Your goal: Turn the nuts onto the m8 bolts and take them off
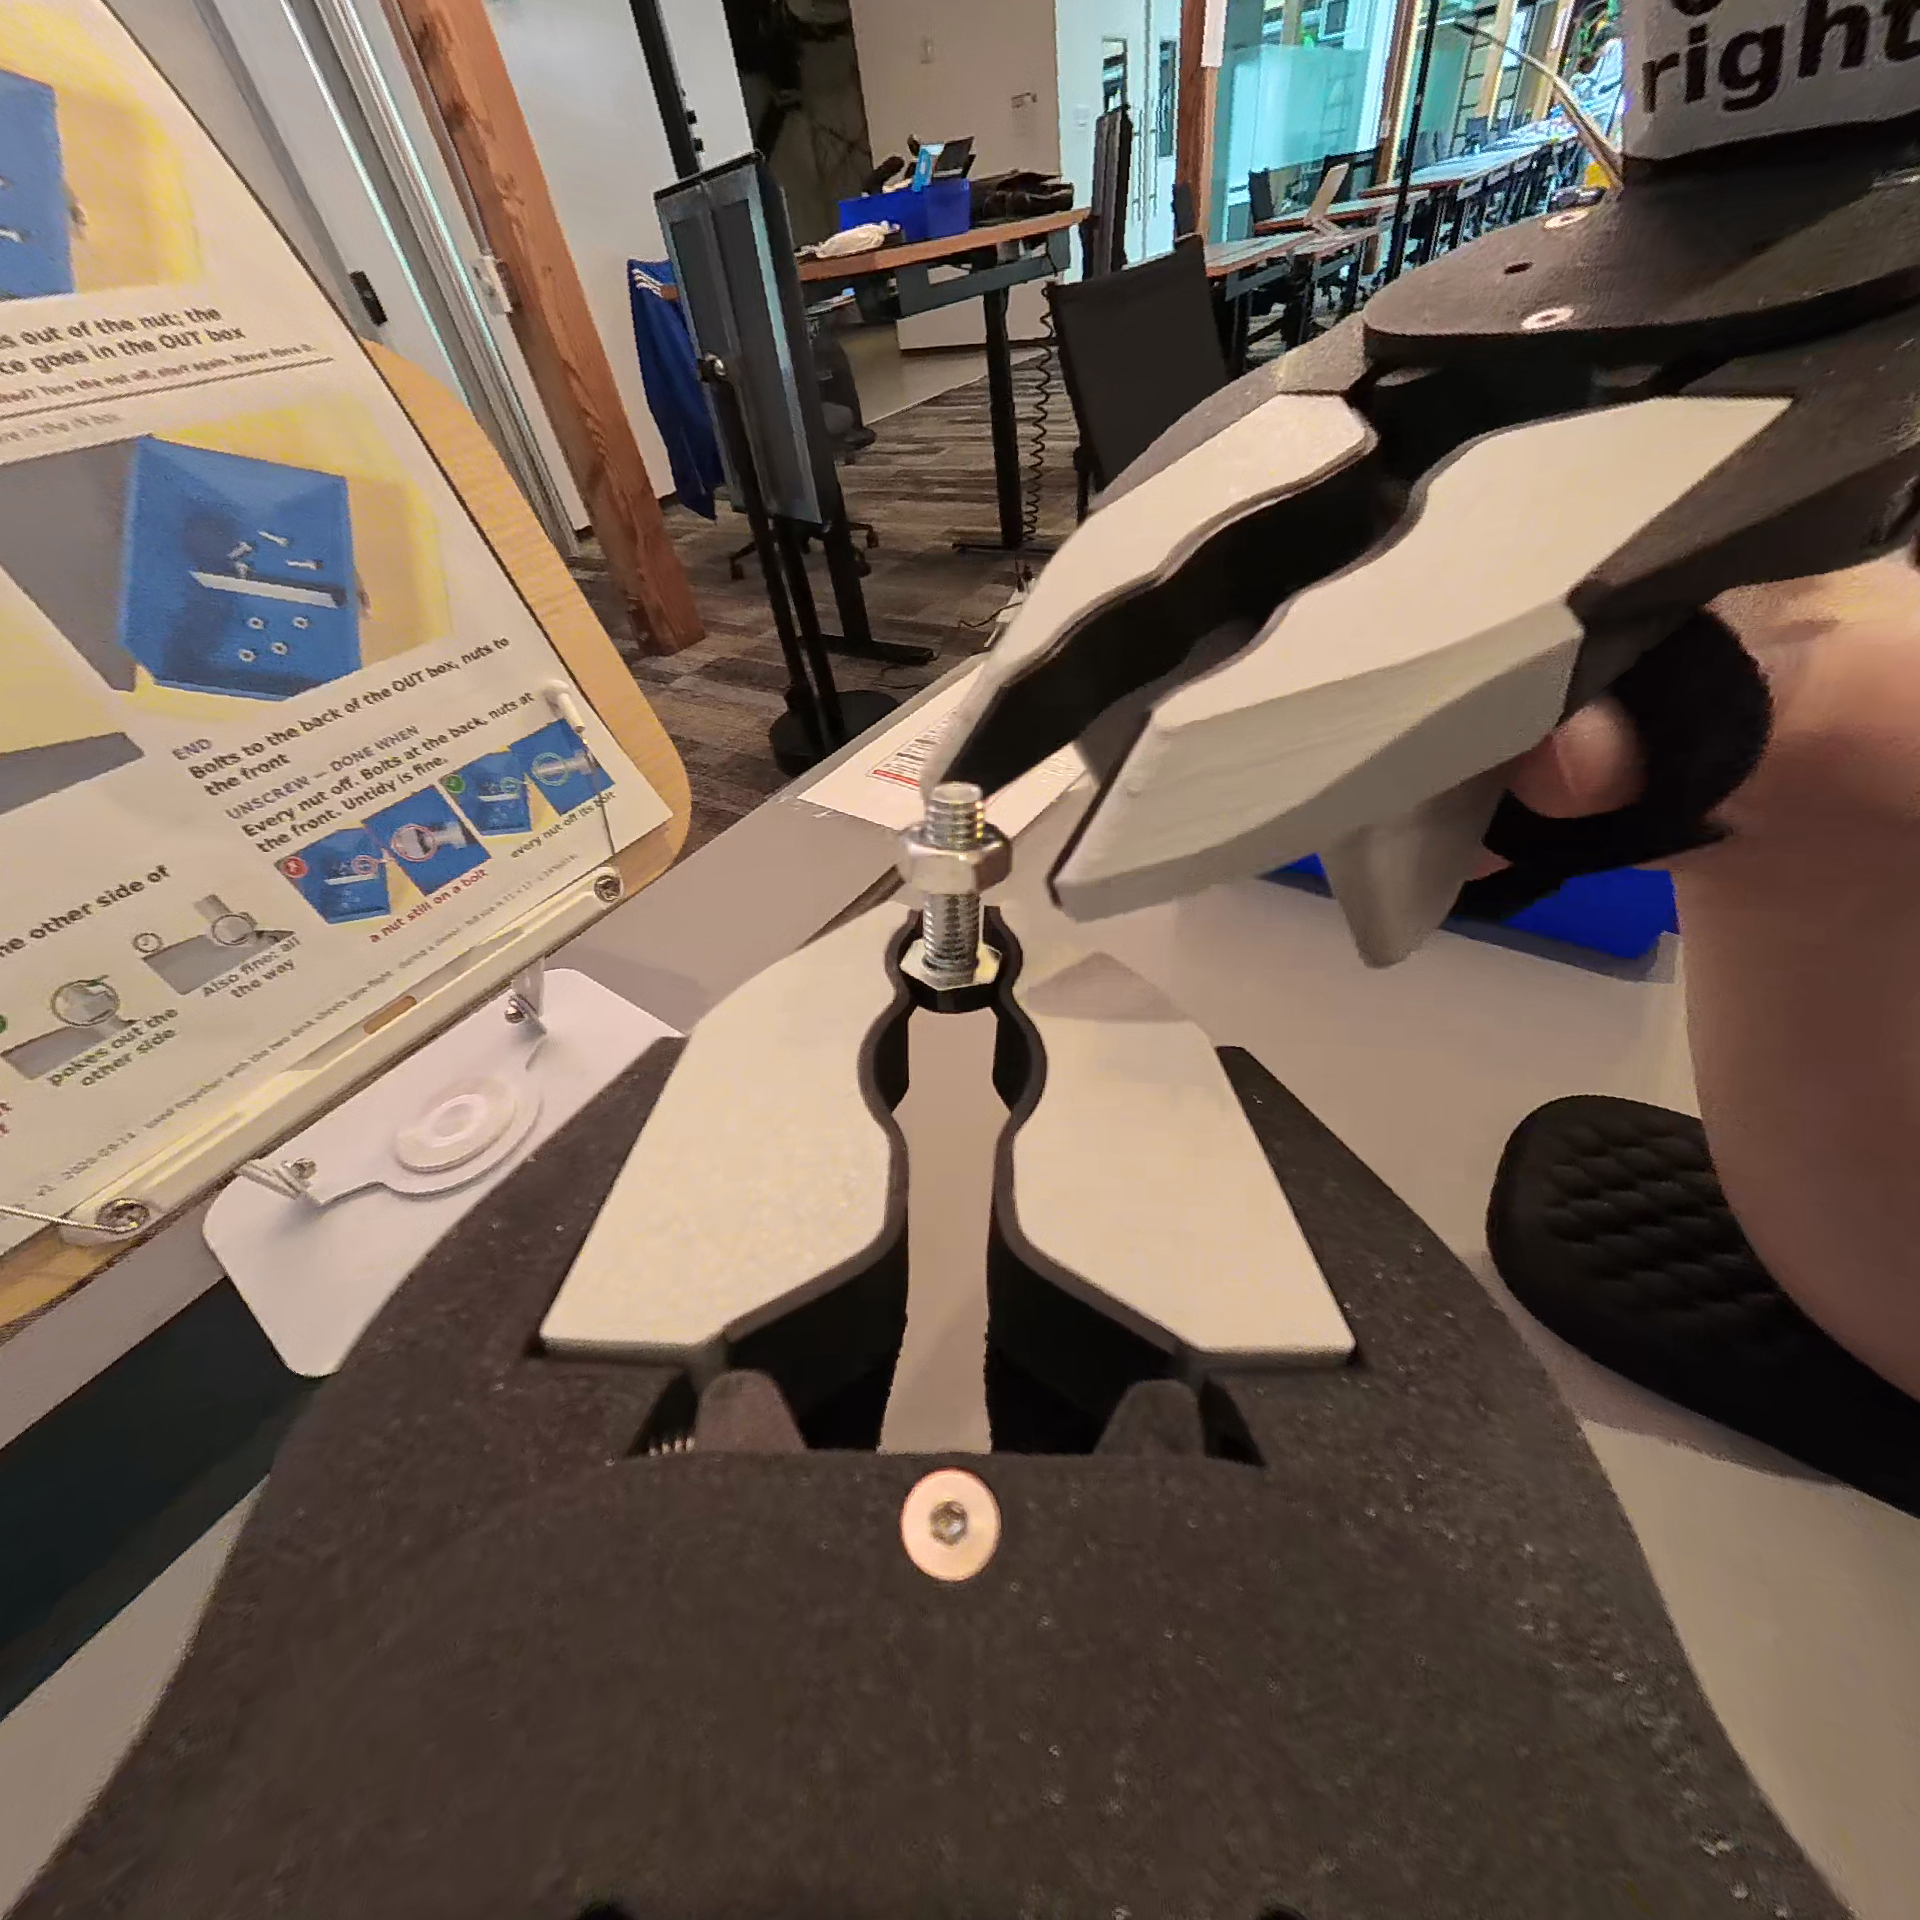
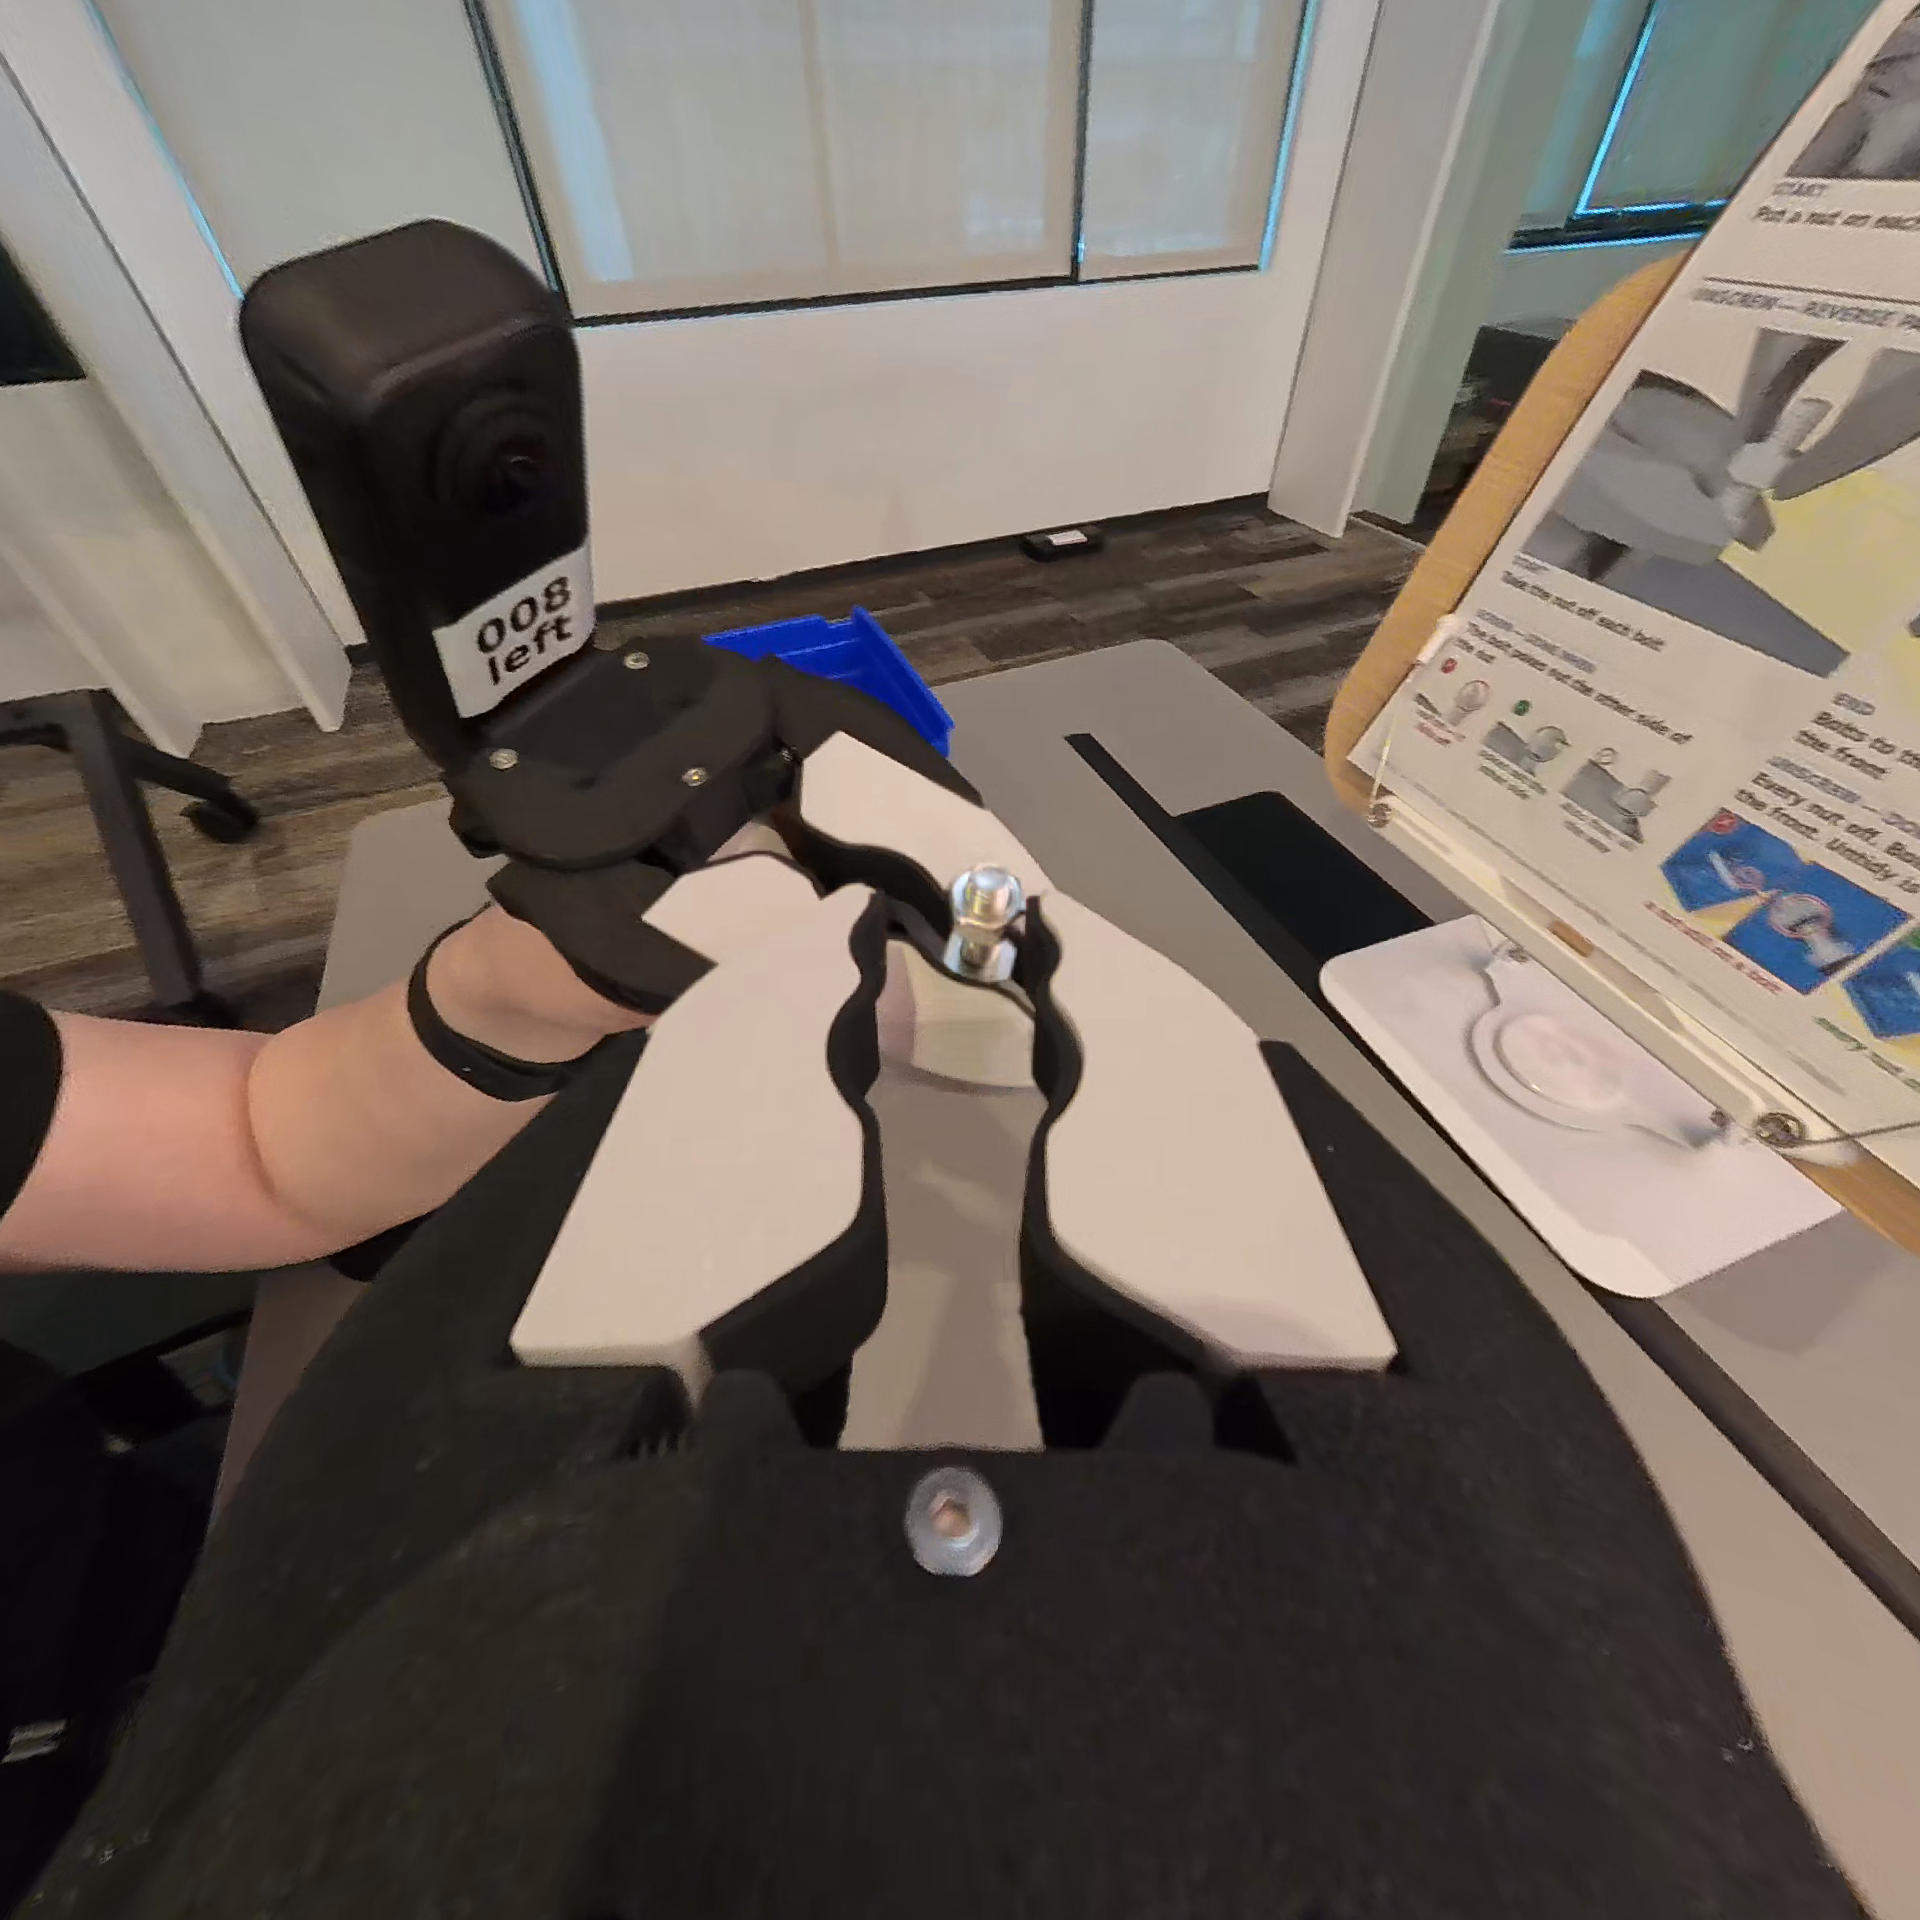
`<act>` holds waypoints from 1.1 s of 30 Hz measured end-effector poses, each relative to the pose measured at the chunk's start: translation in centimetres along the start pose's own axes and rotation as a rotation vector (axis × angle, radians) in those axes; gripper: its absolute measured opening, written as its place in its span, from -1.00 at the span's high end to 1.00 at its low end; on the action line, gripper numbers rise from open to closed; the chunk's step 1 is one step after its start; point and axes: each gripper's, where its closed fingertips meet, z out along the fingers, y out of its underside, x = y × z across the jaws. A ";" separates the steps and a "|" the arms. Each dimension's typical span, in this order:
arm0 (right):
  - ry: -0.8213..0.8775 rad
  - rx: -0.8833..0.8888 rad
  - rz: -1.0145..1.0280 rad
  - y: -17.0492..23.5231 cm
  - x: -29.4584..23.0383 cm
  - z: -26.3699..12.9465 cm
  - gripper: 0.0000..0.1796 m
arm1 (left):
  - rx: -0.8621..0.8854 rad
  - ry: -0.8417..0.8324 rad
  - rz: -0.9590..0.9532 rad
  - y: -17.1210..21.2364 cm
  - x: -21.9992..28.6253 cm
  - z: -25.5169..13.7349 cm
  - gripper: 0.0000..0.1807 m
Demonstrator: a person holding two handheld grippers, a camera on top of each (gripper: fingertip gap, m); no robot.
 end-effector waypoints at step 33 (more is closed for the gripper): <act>0.000 0.028 0.043 -0.1 1.7 -1.2 0.76 | 0.017 0.066 -0.042 -0.8 0.7 -0.9 0.88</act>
